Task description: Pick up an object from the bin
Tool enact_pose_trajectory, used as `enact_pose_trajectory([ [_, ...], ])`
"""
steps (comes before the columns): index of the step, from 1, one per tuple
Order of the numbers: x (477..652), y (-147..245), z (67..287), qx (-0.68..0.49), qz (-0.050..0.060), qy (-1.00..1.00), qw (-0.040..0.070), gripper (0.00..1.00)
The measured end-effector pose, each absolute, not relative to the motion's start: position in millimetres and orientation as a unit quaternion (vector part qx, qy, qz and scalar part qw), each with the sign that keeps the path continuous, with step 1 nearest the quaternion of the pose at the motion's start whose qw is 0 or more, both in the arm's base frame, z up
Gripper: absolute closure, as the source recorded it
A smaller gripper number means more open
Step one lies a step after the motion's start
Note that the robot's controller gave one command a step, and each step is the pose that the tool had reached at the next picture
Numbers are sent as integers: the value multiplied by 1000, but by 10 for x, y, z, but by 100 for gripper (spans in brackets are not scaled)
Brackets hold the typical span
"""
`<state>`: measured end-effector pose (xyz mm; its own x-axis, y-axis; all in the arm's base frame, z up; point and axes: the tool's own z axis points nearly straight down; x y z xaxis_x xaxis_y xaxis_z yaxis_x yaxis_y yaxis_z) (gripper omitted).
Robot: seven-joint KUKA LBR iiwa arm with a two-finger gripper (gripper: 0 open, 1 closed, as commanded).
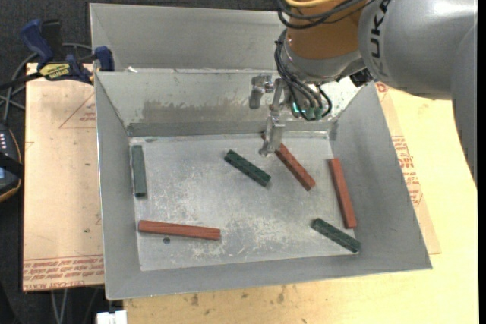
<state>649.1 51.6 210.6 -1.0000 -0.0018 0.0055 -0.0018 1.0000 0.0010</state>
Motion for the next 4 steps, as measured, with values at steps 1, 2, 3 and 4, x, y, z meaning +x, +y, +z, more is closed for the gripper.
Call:
enact_pose_trajectory([
  [1,6299,306,658,-111,0,-994,3,0],
  [2,6054,491,1008,-168,-1,-986,0,0],
  [3,6049,441,997,-203,-1,-979,0,0],
  [4,6014,480,692,-300,-1,-954,0,0],
])
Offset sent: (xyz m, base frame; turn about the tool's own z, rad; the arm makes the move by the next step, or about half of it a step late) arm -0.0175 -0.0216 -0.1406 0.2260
